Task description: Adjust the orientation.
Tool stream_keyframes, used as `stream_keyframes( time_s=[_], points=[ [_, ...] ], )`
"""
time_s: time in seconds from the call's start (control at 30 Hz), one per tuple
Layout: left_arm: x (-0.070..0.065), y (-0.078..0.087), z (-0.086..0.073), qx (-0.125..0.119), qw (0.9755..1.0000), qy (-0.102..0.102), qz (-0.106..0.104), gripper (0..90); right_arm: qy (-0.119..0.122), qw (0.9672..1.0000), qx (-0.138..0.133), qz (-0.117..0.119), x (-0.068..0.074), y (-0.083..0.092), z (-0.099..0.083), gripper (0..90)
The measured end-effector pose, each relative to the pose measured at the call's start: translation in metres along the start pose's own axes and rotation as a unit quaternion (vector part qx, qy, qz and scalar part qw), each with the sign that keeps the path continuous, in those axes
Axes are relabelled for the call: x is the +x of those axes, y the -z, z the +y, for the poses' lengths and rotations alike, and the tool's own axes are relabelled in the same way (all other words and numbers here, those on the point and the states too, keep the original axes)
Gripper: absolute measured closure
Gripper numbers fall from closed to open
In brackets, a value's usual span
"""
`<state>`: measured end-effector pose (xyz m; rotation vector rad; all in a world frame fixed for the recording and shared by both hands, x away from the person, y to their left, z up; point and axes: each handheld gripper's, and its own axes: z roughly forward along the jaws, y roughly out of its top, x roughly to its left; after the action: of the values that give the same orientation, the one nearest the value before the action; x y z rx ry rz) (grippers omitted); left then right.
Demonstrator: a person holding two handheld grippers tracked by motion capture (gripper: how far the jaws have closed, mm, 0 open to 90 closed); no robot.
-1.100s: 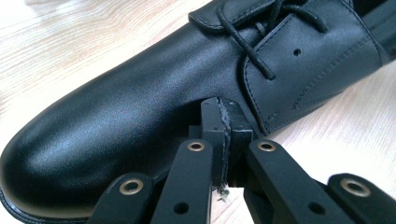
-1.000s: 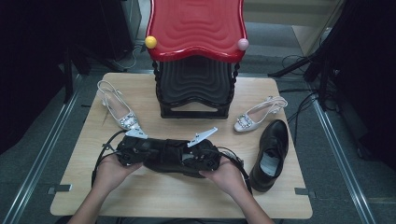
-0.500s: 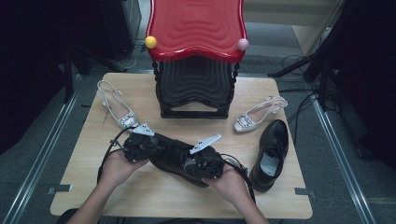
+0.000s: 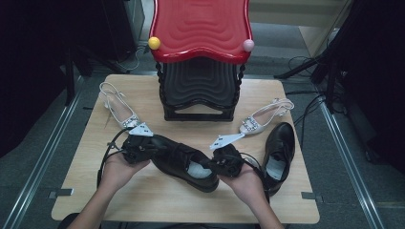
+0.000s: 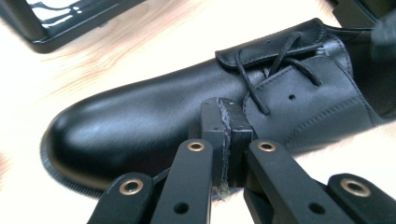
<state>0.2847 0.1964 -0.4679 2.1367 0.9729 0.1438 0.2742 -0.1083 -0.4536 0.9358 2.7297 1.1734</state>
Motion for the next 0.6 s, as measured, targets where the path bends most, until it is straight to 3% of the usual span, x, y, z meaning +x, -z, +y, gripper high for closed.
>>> stream_keyframes(
  time_s=[0.13, 0.3, 0.47, 0.57, 0.6],
  points=[
    [0.000, 0.006, -0.008, 0.002, 0.9999, 0.008, 0.006, 90.0, -0.006, 0.9998, -0.012, -0.012, -0.016, 0.007, -0.003, 90.0],
    [-0.001, 0.003, -0.020, 0.016, 0.9996, 0.022, 0.010, 90.0, -0.014, 0.9996, -0.011, -0.020, -0.030, 0.002, -0.005, 90.0],
    [-0.009, -0.018, -0.028, 0.040, 0.9989, 0.022, 0.001, 90.0, -0.025, 0.9993, 0.019, -0.020, -0.046, -0.016, -0.008, 90.0],
    [-0.010, -0.023, -0.030, 0.037, 0.9989, 0.028, 0.001, 90.0, -0.021, 0.9993, 0.028, -0.014, -0.045, -0.023, -0.008, 90.0],
    [-0.007, -0.023, -0.031, 0.033, 0.9987, 0.038, -0.010, 90.0, -0.018, 0.9993, 0.032, -0.011, -0.044, -0.026, -0.008, 90.0]
  ],
)
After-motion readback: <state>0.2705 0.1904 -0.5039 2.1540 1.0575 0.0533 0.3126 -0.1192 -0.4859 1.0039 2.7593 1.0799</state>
